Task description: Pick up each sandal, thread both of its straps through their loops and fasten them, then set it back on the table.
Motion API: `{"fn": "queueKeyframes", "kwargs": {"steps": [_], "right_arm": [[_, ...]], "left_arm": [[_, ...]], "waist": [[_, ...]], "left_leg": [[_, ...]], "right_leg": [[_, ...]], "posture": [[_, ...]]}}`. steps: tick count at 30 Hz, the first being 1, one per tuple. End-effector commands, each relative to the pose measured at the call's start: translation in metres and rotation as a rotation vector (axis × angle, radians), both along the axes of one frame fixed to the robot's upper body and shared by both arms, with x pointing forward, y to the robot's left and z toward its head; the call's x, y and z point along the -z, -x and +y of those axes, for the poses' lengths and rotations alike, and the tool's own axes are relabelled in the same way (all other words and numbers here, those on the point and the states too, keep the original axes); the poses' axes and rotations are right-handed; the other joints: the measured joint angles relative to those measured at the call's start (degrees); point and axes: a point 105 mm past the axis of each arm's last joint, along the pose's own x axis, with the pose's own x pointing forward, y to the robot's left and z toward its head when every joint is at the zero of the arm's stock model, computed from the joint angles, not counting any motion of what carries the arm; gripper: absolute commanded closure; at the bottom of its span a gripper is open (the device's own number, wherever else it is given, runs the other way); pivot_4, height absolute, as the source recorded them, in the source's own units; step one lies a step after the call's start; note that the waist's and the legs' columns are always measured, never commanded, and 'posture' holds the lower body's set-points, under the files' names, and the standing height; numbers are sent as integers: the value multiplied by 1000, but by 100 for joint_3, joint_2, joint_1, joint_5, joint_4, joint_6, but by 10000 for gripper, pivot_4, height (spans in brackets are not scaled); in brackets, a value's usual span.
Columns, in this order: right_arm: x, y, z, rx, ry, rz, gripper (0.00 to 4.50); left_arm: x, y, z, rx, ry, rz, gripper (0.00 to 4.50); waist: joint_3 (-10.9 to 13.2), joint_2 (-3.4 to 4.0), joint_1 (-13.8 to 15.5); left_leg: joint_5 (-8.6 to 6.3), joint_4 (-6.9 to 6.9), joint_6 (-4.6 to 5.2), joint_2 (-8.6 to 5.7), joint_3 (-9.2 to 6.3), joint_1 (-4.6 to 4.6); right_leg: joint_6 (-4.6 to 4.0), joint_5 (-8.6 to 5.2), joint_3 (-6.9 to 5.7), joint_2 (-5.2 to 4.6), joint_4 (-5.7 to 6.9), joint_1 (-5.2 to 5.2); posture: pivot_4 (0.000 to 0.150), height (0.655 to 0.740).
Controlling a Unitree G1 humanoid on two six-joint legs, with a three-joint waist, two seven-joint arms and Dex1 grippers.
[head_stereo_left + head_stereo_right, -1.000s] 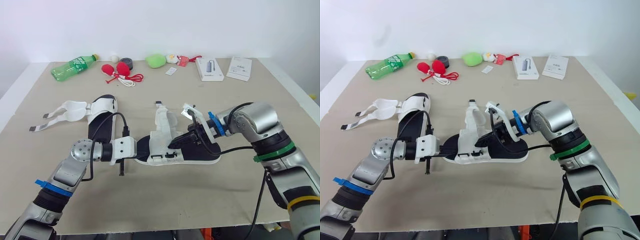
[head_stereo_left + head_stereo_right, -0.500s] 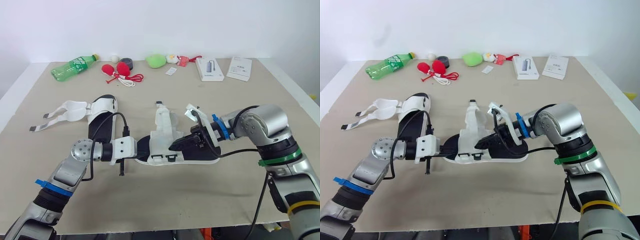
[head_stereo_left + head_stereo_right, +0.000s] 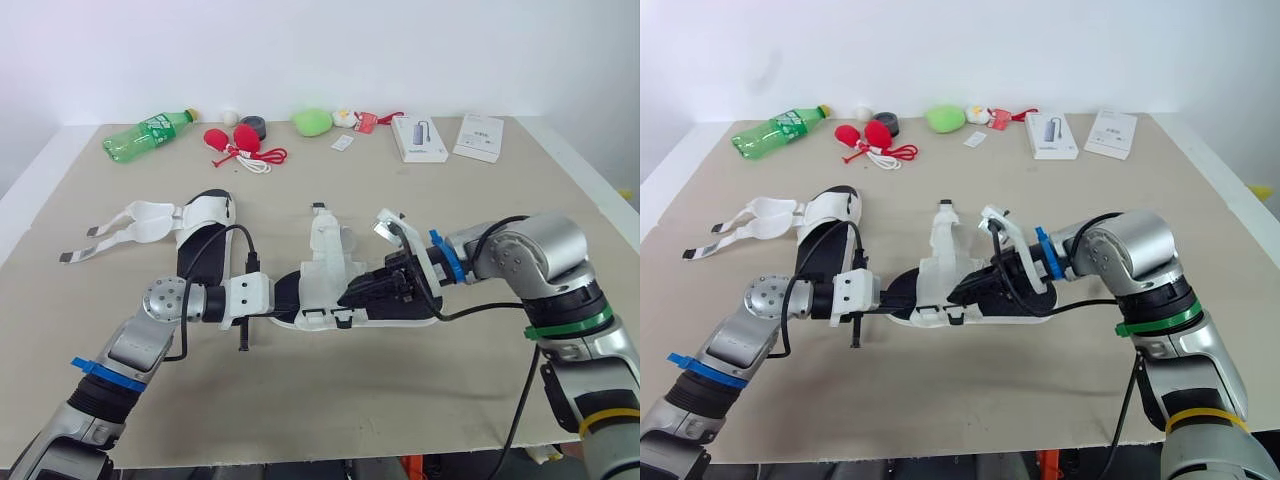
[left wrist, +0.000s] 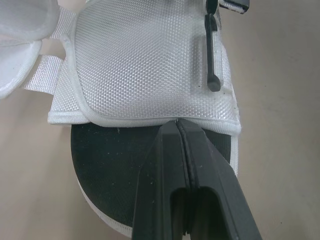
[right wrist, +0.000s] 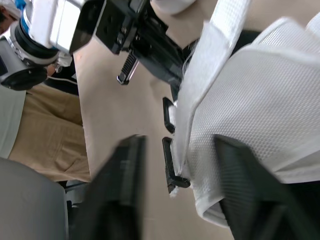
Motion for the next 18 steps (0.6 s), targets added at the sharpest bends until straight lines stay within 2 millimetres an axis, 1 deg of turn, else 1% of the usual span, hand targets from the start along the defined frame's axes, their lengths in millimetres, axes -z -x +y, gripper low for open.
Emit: {"fn": "queueKeyframes", "kwargs": {"steps": [1,5,6,7,8,9,10,11,12,13,18], "right_arm": [[-30,-17,5,31,-66,-116,19145],[-34,-28,11,57,-85,-127,19145],[-35,-28,12,61,-93,-121,21362],[-35,-29,14,63,-97,-116,24522],[-36,-28,14,64,-101,-108,28979],[-35,-27,15,61,-104,-97,31105],[-34,-25,14,57,-100,-92,35977],[-31,-23,13,52,-94,-91,37401],[-28,-21,12,47,-88,-84,42509],[-26,-18,11,44,-83,-77,44739],[-14,0,5,21,-74,-44,44739]], "left_arm": [[4,1,-2,13,-22,9,45000],[4,2,-4,16,-22,7,45000],[4,2,-4,16,-21,6,45000],[4,2,-4,16,-21,5,45000],[4,2,-4,15,-20,4,45000],[4,2,-4,14,-20,4,45000],[4,2,-4,14,-21,4,45000],[4,3,-3,13,-21,4,45000],[4,3,-3,12,-21,5,45000],[4,3,-3,11,-22,5,45000],[5,4,-3,10,-22,7,45000]], "waist": [[0,0,-1],[0,0,5],[0,-1,5],[0,0,5],[0,0,5],[0,0,7],[0,0,7],[0,0,6],[0,0,6],[0,0,7],[0,0,7]], "left_leg": [[0,0,0,0,0,0],[1,1,0,0,0,1],[1,1,1,0,0,1],[0,1,0,0,0,1],[1,1,0,0,0,0],[1,1,1,0,0,0],[0,1,1,0,0,-1],[0,1,1,0,0,-1],[0,1,0,0,0,-1],[1,1,1,0,0,-1],[0,1,0,0,-1,-1]], "right_leg": [[-1,2,0,0,0,-1],[-8,-1,0,0,-1,1],[-8,-2,0,0,-1,2],[-7,-2,0,0,-1,3],[1,2,0,0,0,2],[1,2,0,0,0,2],[2,2,0,0,0,2],[3,2,0,0,0,2],[3,2,0,0,0,2],[2,2,0,0,0,2],[2,1,0,0,-1,4]], "posture": [[1500,7400],[1500,7400],[1500,7400],[1500,7400],[1500,7400],[1500,7400],[1500,7400],[1500,7400],[1500,7400],[1500,7400],[1500,7400]]}}
